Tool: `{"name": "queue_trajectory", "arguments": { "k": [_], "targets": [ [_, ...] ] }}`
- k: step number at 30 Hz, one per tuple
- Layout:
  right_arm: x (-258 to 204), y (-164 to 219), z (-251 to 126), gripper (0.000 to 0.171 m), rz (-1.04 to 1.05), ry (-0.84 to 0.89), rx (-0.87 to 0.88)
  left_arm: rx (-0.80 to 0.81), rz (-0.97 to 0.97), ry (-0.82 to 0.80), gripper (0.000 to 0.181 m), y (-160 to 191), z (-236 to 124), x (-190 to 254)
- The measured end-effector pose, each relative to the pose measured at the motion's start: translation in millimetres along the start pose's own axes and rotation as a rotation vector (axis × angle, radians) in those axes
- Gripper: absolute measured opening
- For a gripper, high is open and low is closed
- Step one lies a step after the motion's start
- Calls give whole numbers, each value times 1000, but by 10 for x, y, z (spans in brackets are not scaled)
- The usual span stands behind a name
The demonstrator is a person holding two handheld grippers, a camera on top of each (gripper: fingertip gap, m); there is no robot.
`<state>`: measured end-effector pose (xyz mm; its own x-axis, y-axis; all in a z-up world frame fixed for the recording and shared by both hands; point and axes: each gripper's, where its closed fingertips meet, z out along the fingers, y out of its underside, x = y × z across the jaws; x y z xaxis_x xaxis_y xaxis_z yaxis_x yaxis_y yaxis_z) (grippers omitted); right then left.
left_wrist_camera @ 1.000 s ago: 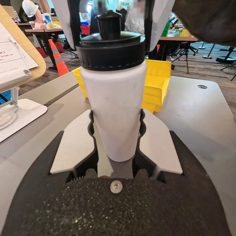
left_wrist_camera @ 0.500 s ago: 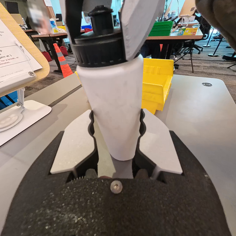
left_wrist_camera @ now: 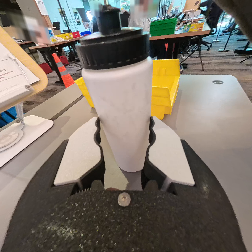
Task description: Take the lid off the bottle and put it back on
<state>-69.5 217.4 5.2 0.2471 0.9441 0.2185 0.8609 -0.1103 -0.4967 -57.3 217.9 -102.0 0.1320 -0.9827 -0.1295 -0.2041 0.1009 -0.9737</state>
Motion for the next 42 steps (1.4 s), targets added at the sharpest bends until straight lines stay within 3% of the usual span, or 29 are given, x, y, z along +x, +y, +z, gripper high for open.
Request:
{"name": "queue_trajectory", "arguments": {
  "k": [4, 8, 13, 20, 42],
  "targets": [
    [-84, 229, -54, 103, -319, -75, -201, 13, 7, 74, 69, 1, -13, 29],
    [-33, 334, -5, 117, -424, -179, -333, 25, 0, 109, 69, 1, -20, 47],
    [-23, 291, 83, 88, -633, -303, -298, 33, -16, 173, 68, 0, -32, 94],
    [-122, 377, 187, 69, -835, -435, -263, 33, -10, 222, 68, -7, -24, 147],
    [-173, 410, 178, 69, -490, -390, -189, 3, -20, 132, 71, 14, 25, 198]
  ]
}}
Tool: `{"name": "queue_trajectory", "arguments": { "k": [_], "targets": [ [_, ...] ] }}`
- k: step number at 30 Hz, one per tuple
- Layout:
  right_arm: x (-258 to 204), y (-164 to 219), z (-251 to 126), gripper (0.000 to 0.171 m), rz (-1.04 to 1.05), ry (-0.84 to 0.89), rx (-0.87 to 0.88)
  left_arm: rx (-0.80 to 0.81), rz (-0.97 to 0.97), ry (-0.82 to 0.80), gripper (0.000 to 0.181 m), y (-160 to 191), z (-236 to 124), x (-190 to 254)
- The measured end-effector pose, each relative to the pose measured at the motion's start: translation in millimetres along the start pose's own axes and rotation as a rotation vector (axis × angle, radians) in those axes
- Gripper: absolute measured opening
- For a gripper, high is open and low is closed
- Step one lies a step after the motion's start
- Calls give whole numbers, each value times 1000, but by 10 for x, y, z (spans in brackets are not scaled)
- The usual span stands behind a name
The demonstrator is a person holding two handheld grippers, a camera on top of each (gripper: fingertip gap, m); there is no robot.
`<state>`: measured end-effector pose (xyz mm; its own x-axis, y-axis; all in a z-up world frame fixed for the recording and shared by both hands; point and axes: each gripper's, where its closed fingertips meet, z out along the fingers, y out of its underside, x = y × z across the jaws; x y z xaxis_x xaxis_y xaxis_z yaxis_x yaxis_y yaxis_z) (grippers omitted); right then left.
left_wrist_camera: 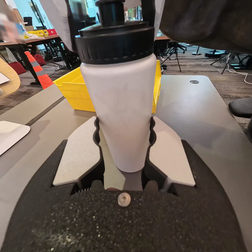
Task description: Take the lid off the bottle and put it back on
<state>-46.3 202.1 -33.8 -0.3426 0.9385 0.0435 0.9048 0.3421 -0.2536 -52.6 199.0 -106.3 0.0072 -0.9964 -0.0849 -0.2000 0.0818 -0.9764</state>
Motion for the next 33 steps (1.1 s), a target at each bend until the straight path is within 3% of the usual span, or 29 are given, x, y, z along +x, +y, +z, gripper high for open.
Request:
{"name": "queue_trajectory", "arguments": {
  "k": [16, 18, 19, 23, 25, 27, 28, 33],
  "targets": [
    [-16, 103, -42, 65, 248, 60, 77, -24, 2, -51, 71, -9, 17, -3],
    [-70, 6, -138, 72, 305, 107, 194, -28, 36, -90, 74, -14, -18, -4],
    [-66, -30, -223, 80, 351, 177, 268, -28, 46, -121, 83, -23, -58, -23],
    [-158, -47, -508, 98, 593, 562, 653, -92, -55, -145, 94, -3, -341, 33],
    [-301, -63, -564, 85, 648, 760, 885, -134, -127, -195, 92, -11, -573, 55],
    [-499, -33, -467, 68, 740, 885, 1025, -156, -265, -237, 90, -43, -835, 114],
    [-577, -16, -376, 68, 793, 940, 1088, -161, -342, -262, 88, -54, -966, 150],
    [-814, 156, 315, 86, 1176, 1045, 1175, -136, -519, -437, 87, 93, -1489, 375]
  ]
}}
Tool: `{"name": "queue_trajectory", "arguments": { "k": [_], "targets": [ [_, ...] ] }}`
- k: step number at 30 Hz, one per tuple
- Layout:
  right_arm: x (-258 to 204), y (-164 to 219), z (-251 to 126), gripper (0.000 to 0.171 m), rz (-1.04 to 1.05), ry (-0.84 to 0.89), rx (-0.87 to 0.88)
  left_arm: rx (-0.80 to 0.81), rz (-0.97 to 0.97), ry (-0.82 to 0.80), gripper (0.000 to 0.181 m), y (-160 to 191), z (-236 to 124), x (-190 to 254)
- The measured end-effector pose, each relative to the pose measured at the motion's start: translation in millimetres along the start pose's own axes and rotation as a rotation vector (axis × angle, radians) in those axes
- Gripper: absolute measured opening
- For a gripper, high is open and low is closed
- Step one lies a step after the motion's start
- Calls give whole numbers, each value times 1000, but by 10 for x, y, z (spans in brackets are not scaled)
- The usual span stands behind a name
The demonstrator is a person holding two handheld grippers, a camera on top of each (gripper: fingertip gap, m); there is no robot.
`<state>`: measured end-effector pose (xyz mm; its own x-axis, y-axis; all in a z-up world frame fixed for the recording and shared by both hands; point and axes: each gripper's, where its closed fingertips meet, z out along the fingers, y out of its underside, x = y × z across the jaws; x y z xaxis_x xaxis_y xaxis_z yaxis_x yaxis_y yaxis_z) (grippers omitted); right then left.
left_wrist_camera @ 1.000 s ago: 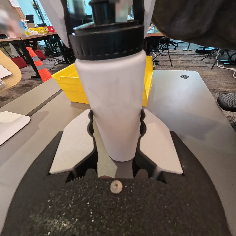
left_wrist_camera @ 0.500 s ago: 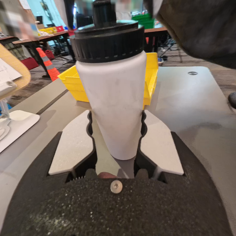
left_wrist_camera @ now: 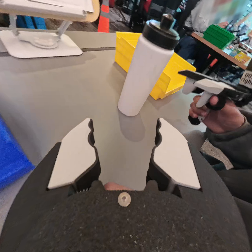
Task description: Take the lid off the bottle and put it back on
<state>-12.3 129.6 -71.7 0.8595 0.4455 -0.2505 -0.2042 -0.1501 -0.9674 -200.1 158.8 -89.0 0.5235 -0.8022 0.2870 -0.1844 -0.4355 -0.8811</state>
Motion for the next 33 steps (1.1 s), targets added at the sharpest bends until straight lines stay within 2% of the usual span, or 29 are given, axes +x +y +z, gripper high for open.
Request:
{"name": "queue_trajectory", "arguments": {
  "k": [4, 6, 9, 17, 22, 25, 27, 29, 30, 33],
  "targets": [
    [-1, 303, -112, 87, 44, 40, -38, 71, -47, -11, 79, 455, -116, 42],
    [-14, 306, -131, 88, 14, 44, -28, 1, -35, 31, 75, 629, -143, 154],
    [-85, 223, -104, 87, -89, 44, -6, 94, 32, 53, 68, 485, -181, 241],
    [-134, 395, 53, 96, -166, 54, -74, 102, 205, -23, 69, 491, -247, 304],
    [-237, 491, 430, 101, -208, 41, -98, 99, 232, -19, 69, 500, -230, 361],
    [-89, 558, 755, 103, -249, 117, -144, 70, 218, -9, 69, 553, -189, 360],
    [3, 610, 961, 112, -222, 144, -167, 70, 221, -15, 69, 553, -188, 342],
    [112, 611, 1095, 108, -215, 193, -181, 77, 219, -23, 69, 536, -192, 314],
    [179, 595, 1114, 88, -207, 233, -191, 76, 213, -22, 69, 535, -189, 302],
    [154, 582, 1086, 85, -150, 207, -254, 67, 184, -18, 68, 543, -173, 261]
  ]
}}
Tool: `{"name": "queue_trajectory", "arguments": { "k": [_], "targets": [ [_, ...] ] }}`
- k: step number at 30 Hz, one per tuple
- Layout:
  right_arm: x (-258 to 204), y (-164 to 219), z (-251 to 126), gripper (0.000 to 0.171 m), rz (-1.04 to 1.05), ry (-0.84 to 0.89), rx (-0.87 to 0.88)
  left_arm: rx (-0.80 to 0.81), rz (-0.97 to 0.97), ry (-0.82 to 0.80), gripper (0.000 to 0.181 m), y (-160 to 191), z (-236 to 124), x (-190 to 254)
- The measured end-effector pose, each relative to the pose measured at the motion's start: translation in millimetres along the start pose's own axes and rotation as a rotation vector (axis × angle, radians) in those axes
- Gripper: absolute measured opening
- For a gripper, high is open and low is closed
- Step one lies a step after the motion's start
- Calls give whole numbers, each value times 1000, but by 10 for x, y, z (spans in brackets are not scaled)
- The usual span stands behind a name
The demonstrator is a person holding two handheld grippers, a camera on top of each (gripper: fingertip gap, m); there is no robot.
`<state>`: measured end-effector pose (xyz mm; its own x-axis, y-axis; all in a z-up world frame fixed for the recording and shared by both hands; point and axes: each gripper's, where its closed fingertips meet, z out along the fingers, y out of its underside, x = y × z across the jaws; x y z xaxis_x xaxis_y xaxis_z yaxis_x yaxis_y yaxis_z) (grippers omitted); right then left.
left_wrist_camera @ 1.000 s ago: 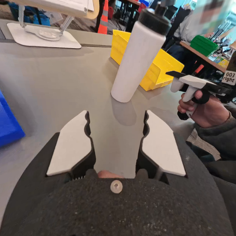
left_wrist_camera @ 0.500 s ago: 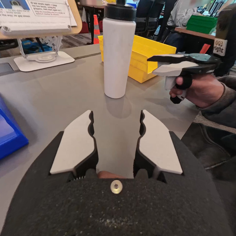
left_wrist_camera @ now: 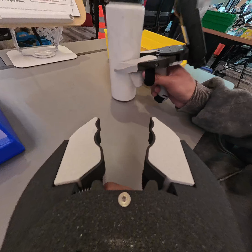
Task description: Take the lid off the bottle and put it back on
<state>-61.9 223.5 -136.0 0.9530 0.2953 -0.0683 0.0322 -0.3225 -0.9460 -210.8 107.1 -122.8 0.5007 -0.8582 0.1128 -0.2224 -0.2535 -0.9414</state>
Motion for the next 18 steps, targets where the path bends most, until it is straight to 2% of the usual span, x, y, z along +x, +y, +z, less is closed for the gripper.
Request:
{"name": "queue_trajectory", "arguments": {
  "k": [5, 9, 14, 16, 18],
  "targets": [
    [43, -391, -359, 84, 1, 1, 113, -6, -18, 17, 67, -4, 5, 15],
    [185, -903, -800, 84, 19, 10, 180, 7, 25, 6, 66, -35, -36, 54],
    [690, -1533, -1382, 84, 107, 56, 225, 7, 83, -13, 66, -34, -37, 69],
    [987, -1671, -1536, 84, 159, 100, 225, 1, 68, 1, 66, -22, -28, 86],
    [1295, -1636, -1523, 84, 229, 121, 136, -3, 58, 7, 66, -17, -26, 90]
  ]
}}
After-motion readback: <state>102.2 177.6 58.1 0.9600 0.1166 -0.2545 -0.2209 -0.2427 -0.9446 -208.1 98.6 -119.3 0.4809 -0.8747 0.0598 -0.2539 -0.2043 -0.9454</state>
